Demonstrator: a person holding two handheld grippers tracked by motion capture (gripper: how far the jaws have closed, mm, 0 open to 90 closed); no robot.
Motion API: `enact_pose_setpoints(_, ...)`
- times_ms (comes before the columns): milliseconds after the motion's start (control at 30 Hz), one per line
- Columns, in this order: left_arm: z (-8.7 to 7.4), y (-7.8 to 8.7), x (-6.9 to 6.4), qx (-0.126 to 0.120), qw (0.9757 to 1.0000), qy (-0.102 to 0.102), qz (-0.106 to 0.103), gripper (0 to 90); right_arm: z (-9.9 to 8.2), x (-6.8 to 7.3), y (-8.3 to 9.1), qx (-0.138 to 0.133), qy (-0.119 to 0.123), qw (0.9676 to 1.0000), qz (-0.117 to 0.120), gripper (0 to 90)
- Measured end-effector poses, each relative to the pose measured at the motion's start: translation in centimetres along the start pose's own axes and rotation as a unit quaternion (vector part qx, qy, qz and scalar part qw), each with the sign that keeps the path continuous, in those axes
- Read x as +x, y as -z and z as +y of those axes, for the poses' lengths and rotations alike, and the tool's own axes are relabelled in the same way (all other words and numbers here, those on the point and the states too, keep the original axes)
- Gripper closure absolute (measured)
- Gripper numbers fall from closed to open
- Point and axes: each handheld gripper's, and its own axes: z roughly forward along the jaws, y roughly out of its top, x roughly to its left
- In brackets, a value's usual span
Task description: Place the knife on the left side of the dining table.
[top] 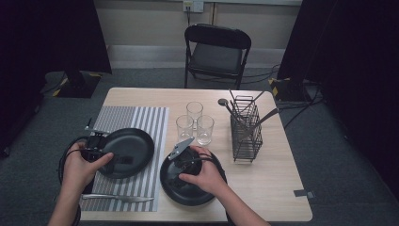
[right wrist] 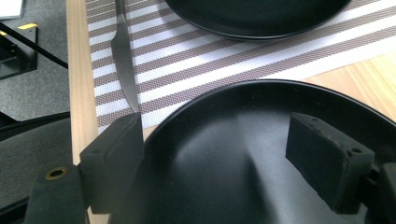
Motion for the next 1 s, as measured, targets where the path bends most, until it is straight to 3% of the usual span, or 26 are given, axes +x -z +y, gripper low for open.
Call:
enact_pose_setpoints(100, -0.1, 0.1, 0.2, 0.003, 0.9999, -0.011, -0.003, 26.2, -0.2, -0.2, 0.4, 0.004, -0.002, 1.0, -0.004, 18.5)
enact_pose_setpoints(700, -0.1, 0.1, 0.4, -0.011, 0.9999, -0.01, 0.006, 26.4, -2.0, -1.8, 2.8, 0.005, -0.017, 0.9996, -0.022, 18.5)
enact_pose_setpoints(1000, -0.5, 0.2, 0.8, -0.006, 0.9999, -0.012, 0.006, 26.4, -2.5, -2.5, 4.4, 0.01, -0.025, 0.9991, -0.033, 18.6)
